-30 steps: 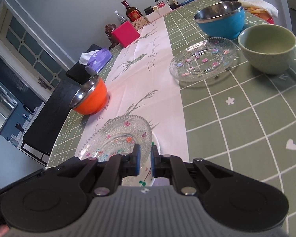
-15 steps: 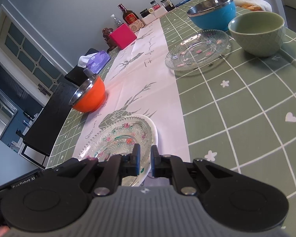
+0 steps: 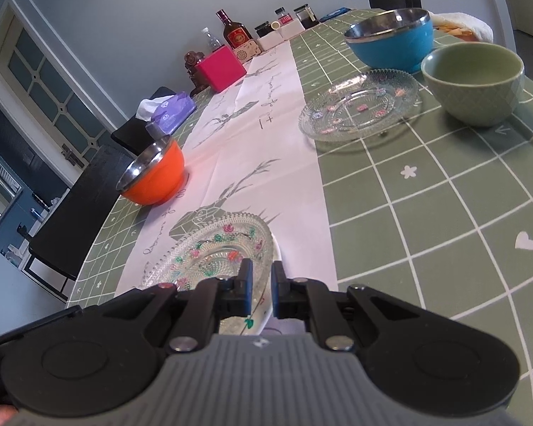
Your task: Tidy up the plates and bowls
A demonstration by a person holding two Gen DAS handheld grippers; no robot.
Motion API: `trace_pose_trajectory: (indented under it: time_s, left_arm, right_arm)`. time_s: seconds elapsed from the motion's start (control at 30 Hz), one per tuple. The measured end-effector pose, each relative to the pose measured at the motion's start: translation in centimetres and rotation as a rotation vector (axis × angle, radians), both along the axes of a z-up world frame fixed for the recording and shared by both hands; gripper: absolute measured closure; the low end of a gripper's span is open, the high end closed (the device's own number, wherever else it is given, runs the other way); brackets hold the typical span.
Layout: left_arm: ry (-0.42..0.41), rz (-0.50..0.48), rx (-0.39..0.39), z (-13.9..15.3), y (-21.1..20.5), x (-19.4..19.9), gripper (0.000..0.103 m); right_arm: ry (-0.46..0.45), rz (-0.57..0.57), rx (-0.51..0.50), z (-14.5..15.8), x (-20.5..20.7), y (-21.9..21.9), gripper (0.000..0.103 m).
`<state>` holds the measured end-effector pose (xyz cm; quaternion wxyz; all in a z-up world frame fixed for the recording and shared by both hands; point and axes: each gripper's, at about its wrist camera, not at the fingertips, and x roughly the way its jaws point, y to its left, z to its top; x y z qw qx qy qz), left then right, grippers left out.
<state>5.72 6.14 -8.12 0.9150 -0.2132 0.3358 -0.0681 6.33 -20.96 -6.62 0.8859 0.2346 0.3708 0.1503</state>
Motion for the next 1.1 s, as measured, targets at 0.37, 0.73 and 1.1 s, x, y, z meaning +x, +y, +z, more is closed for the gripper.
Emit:
trace_pose_trajectory:
  time_s: [0.37,0.73,1.1]
  left_arm:
    - [-0.016,-0.002,0.029,0.0,-0.3,0.0,0.082]
    - [-0.052,0.021,-0.047,0.1,1.2,-0.4,0.077]
    - [0.003,0.027,-0.117,-0.8,2.3,0.0,0.071]
  right_arm:
    - [0.011,0.006,-0.011,-0.6,0.0,0.0,0.094]
    - [0.023,-0.005,0.013,-0.5,-0.1,0.1,0.062]
    - [0.020,-0.037,0.006,0.0,-1.1,-0.7,0.077]
